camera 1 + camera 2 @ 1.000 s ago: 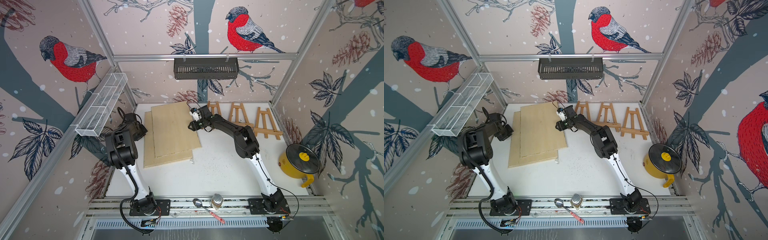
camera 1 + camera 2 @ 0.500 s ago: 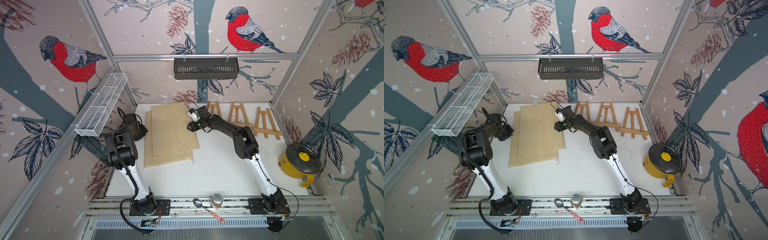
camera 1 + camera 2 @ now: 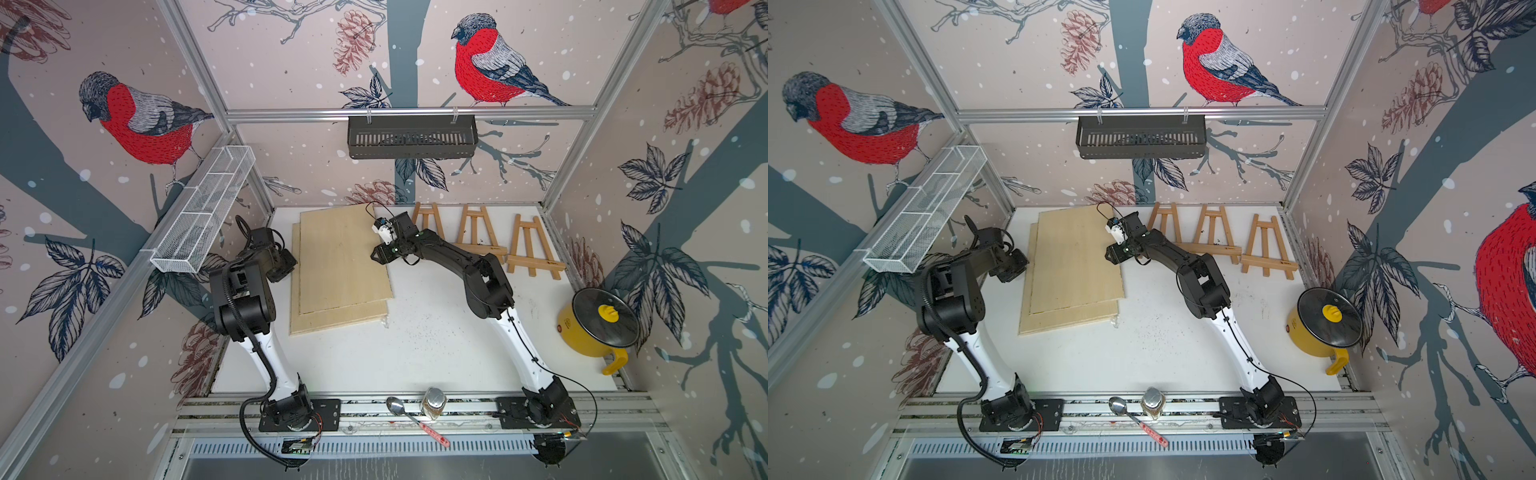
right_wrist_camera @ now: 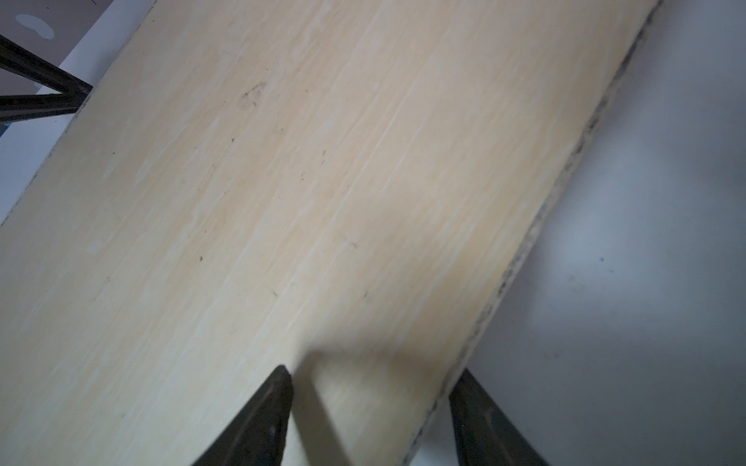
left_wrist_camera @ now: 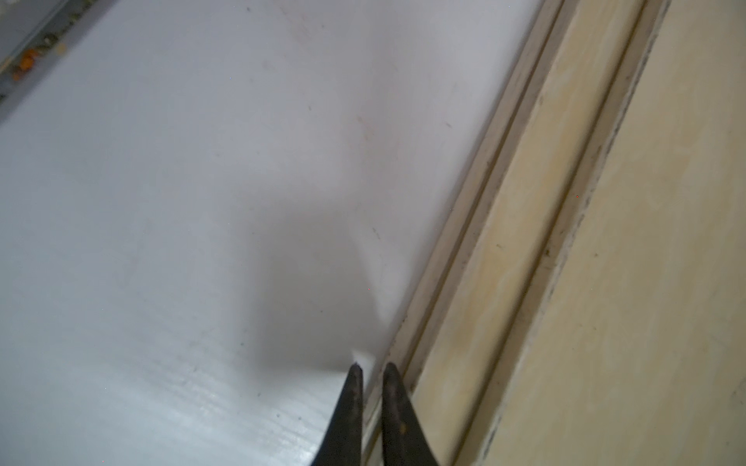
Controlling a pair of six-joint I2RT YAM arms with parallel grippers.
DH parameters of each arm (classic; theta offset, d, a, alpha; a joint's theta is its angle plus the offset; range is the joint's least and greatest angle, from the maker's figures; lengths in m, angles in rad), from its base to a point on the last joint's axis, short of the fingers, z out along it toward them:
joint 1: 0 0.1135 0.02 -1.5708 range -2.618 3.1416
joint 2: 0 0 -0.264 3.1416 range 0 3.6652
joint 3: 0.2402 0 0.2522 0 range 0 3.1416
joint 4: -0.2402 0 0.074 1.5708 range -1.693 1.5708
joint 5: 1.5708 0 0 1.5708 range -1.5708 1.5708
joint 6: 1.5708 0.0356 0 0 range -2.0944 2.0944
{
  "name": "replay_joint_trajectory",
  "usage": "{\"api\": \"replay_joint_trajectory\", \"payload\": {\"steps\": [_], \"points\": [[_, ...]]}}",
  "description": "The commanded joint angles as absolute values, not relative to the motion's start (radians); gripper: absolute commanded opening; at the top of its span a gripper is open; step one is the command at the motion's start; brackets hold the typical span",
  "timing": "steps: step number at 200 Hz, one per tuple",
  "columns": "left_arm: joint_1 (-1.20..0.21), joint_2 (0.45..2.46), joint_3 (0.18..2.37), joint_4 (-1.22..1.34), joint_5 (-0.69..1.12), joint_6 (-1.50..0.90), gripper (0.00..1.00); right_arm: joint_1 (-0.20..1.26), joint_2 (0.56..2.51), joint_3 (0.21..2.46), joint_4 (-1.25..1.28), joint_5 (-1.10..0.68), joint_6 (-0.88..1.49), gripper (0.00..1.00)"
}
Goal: Disassemble the easel
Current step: Adjust the drawing board.
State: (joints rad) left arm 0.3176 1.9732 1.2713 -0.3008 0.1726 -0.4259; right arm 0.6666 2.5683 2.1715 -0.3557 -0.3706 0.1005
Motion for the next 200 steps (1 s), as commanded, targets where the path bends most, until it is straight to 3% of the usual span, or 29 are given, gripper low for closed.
{"api": "replay_joint_trajectory", "payload": {"steps": [1,119,200], "points": [[0.308,1.966,1.263,-0.334,0.278,-0.422,0.14,0.68,2.583,2.188,-0.36,-0.388,0.079,0.63],[0.332,1.903,1.228,-0.331,0.263,-0.427,0.14,0.655,2.561,2.155,-0.304,-0.353,0.154,0.68],[0.351,1.88,1.17,-0.27,0.323,-0.44,0.14,0.663,2.534,2.112,-0.268,-0.401,0.176,0.66]]}}
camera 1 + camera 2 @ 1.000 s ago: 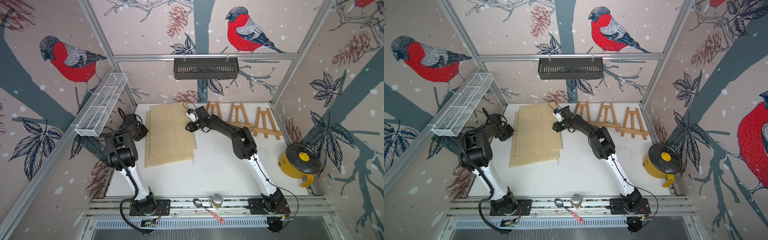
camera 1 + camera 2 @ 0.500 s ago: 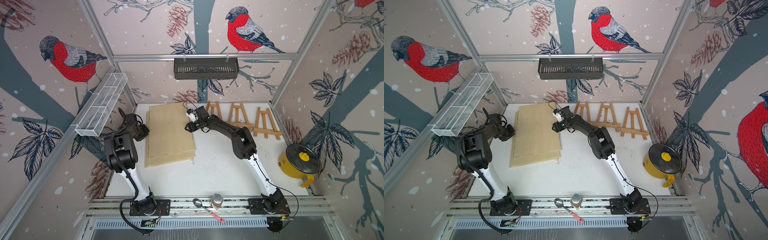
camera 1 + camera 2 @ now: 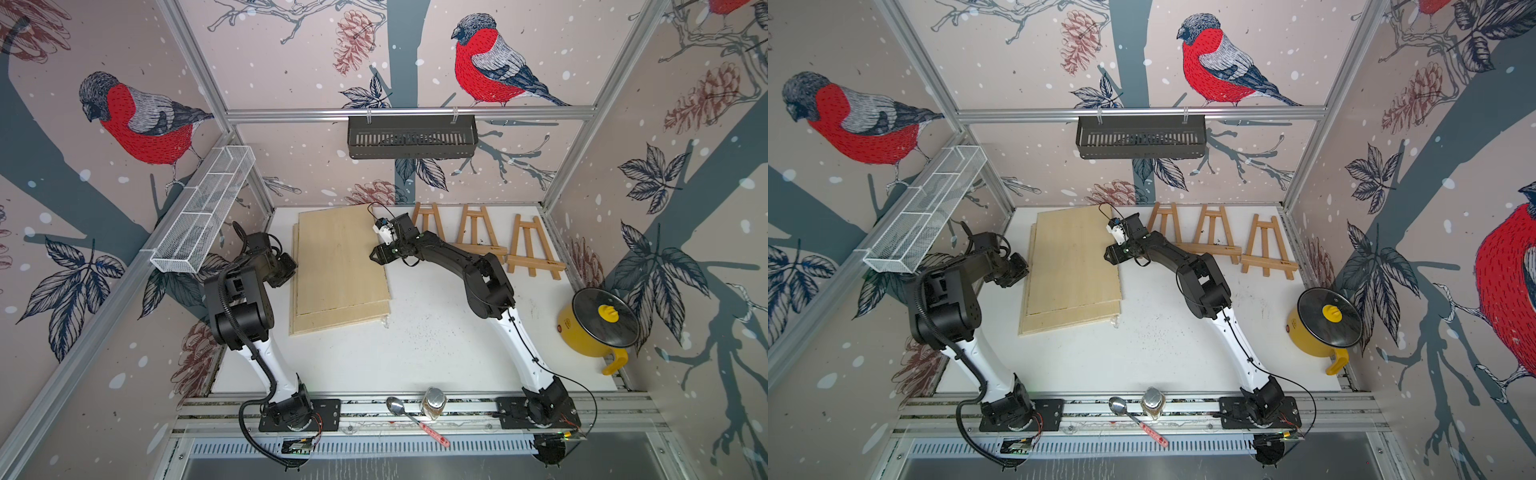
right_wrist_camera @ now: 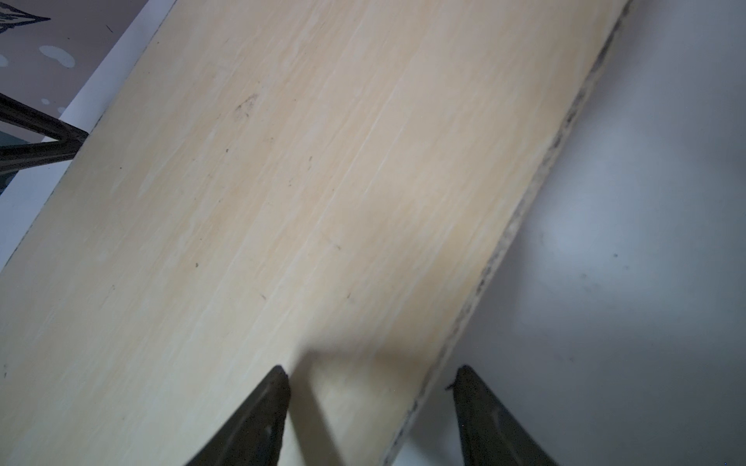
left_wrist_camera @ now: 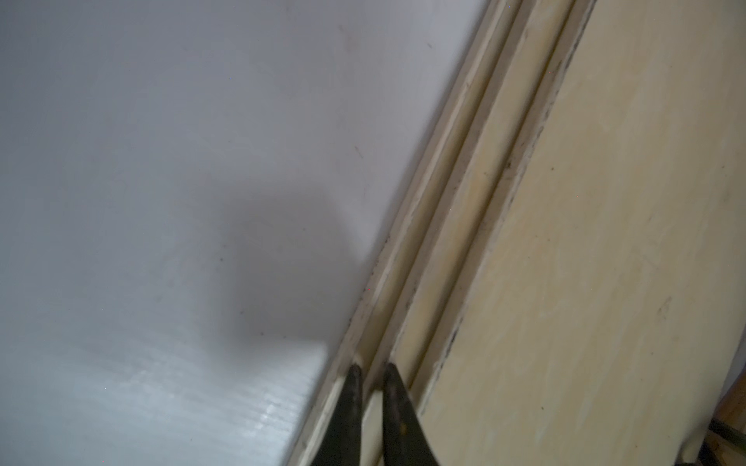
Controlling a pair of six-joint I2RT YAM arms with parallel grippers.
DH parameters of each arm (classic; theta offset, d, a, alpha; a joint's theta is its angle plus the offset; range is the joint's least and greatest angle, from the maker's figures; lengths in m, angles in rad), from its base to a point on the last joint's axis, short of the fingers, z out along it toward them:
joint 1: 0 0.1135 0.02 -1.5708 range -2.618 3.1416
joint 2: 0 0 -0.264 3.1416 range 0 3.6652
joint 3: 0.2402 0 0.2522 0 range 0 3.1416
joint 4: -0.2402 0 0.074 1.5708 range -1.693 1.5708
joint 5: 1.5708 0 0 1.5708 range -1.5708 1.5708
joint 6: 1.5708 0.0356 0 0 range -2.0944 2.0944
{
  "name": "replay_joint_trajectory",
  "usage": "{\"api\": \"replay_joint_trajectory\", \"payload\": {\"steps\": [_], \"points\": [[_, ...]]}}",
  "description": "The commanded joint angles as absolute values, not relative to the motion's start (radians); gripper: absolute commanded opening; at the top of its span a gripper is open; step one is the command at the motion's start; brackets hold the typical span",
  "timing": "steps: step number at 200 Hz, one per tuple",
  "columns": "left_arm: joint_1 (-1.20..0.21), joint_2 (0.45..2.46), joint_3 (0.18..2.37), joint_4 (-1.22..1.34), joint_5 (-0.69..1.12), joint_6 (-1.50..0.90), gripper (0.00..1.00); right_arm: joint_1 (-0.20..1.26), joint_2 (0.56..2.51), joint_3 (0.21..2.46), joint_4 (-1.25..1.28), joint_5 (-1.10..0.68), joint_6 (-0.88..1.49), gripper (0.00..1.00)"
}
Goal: Disassemble the easel
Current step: Adjust the drawing board.
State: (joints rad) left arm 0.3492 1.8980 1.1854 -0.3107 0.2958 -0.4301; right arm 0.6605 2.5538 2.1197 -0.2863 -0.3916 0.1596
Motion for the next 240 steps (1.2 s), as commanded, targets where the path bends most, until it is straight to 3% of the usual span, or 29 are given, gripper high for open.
{"api": "replay_joint_trajectory", "payload": {"steps": [1,114,195,240], "points": [[0.351,1.879,1.169,-0.269,0.325,-0.441,0.14,0.663,2.533,2.112,-0.268,-0.4,0.176,0.66],[0.351,1.869,1.148,-0.253,0.339,-0.442,0.12,0.635,2.501,2.041,-0.232,-0.494,0.219,0.62],[0.351,1.875,1.11,-0.229,0.351,-0.445,0.06,0.645,2.514,2.032,-0.237,-0.541,0.216,0.43],[0.35,1.868,1.068,-0.21,0.374,-0.445,0.05,0.655,2.51,2.026,-0.243,-0.531,0.207,0.37]]}}
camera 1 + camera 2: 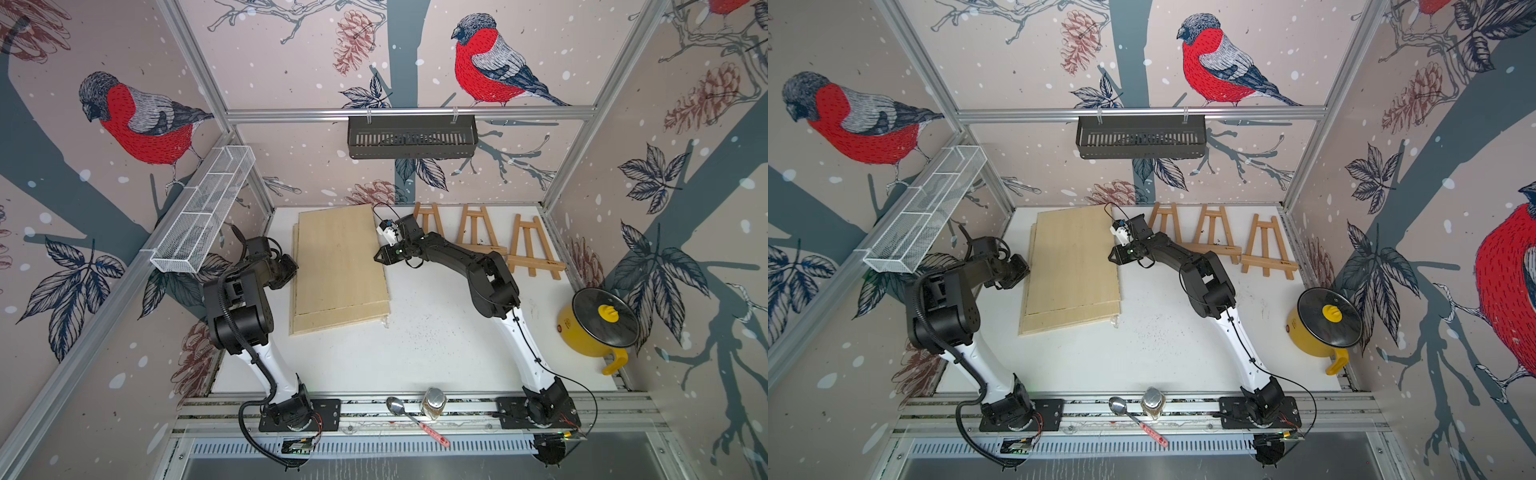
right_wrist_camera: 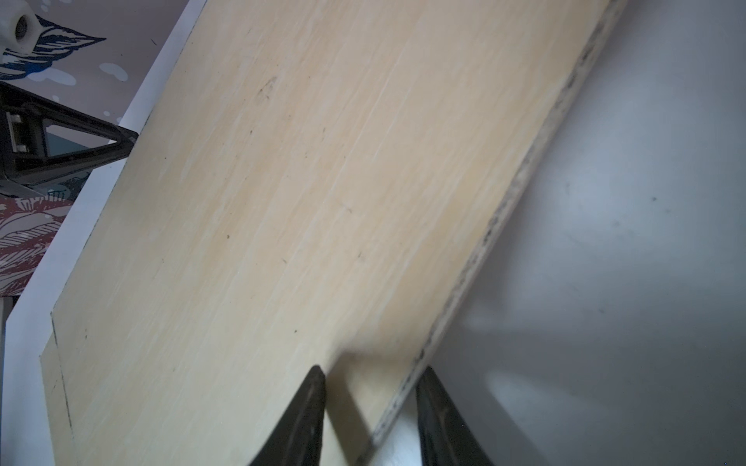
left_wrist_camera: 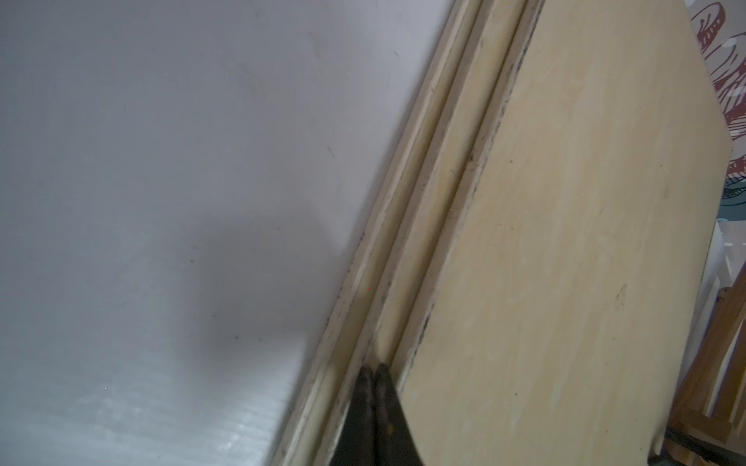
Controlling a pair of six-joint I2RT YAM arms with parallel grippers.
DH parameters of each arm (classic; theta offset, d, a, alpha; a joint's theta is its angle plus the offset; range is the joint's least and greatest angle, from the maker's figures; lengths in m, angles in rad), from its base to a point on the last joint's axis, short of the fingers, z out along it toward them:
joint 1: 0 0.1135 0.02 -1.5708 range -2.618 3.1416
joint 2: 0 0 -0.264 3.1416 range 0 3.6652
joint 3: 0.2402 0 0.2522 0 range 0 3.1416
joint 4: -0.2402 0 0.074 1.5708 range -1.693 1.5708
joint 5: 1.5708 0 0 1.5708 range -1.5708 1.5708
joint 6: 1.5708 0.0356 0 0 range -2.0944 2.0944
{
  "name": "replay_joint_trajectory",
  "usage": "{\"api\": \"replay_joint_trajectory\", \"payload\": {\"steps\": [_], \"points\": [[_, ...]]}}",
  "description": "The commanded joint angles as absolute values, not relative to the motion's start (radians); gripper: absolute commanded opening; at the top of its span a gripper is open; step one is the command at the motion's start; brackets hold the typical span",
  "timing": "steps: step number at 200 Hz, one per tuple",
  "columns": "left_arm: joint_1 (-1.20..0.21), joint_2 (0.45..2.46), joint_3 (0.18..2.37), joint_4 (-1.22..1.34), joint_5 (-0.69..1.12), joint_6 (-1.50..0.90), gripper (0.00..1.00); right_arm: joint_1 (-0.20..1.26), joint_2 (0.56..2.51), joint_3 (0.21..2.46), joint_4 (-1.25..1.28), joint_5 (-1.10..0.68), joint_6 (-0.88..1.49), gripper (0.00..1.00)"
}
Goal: Disassemble the easel
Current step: Adjust the drawing board.
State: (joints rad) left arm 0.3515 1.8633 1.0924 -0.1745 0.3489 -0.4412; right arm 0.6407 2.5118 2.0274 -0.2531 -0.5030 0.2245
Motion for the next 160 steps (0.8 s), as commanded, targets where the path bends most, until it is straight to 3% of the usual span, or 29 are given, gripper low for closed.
{"api": "replay_joint_trajectory", "payload": {"steps": [1,160], "points": [[0.35,1.868,1.066,-0.21,0.375,-0.445,0.05,0.656,2.51,2.026,-0.243,-0.531,0.207,0.37],[0.331,1.789,0.956,-0.205,0.43,-0.444,0.05,0.691,2.478,1.988,-0.269,-0.492,0.175,0.31]]}}
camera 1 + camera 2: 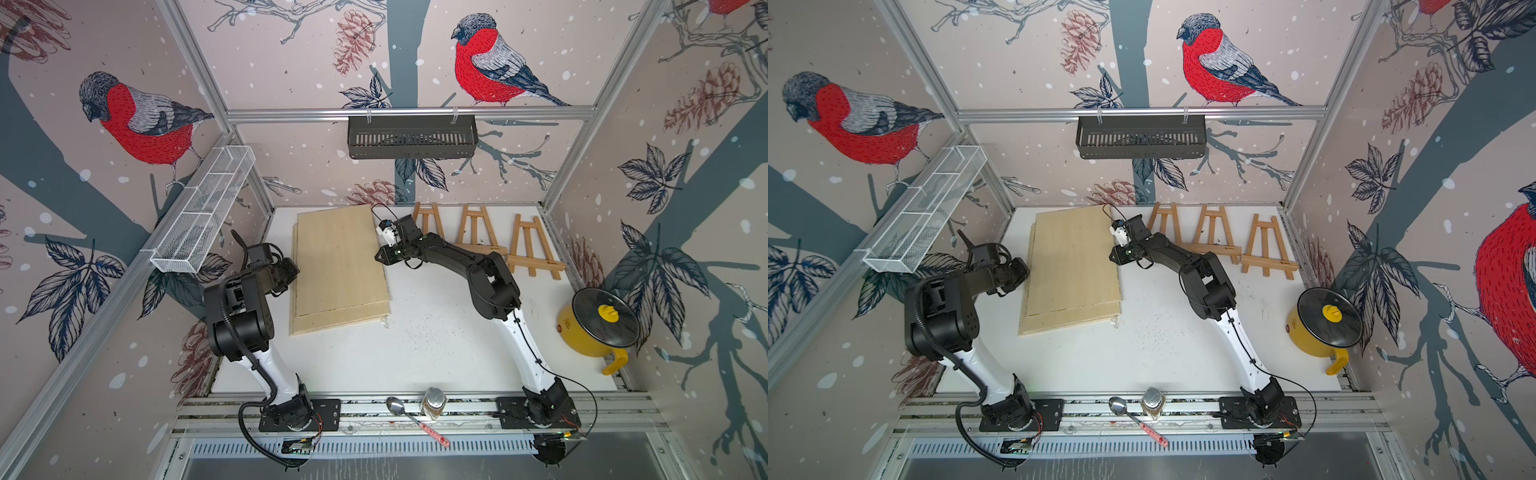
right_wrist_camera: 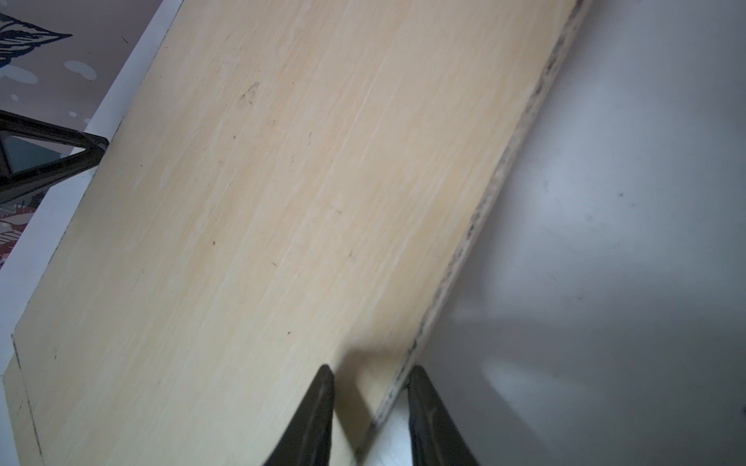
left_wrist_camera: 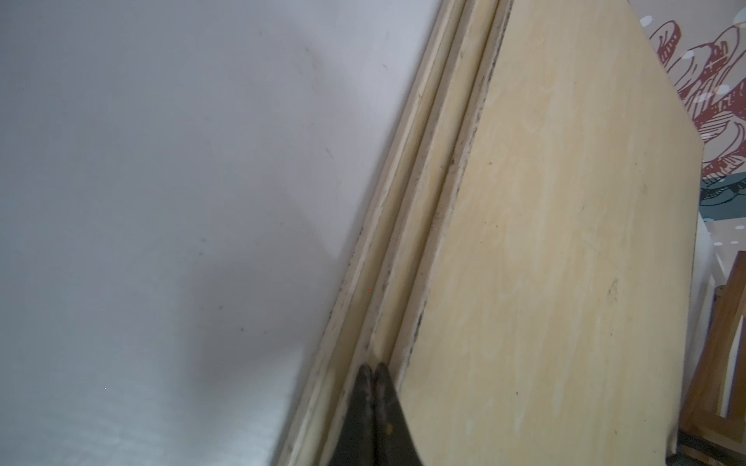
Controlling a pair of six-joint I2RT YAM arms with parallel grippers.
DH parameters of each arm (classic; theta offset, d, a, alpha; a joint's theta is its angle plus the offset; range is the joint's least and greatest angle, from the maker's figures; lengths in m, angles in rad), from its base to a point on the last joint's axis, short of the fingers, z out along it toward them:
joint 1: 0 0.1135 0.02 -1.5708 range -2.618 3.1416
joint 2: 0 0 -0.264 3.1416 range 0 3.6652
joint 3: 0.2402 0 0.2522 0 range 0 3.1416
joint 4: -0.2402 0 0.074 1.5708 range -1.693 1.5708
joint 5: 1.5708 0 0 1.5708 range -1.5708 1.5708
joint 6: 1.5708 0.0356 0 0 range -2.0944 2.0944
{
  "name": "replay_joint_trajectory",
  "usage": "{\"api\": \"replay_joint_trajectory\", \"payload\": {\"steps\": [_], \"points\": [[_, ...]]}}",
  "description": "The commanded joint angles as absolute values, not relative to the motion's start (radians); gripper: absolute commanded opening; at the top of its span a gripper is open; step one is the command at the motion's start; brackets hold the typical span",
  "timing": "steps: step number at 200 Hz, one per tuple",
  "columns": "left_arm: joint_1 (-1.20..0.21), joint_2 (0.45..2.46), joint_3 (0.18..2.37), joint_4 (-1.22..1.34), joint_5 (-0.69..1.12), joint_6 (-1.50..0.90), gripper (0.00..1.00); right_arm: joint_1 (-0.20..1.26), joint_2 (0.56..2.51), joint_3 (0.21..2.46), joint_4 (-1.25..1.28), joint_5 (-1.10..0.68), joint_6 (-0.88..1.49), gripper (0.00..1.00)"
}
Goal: Disassemble the easel
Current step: Adjust the drawing board.
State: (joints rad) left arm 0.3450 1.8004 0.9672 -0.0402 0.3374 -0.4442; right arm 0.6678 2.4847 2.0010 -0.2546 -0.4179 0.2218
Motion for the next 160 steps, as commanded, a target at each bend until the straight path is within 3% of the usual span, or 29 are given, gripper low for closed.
{"api": "replay_joint_trajectory", "payload": {"steps": [1,160], "points": [[0.331,1.788,0.956,-0.205,0.43,-0.444,0.05,0.692,2.478,1.987,-0.269,-0.492,0.175,0.31],[0.33,1.728,0.956,-0.258,0.42,-0.432,0.06,0.718,2.386,1.838,-0.217,-0.478,0.185,0.31]]}}
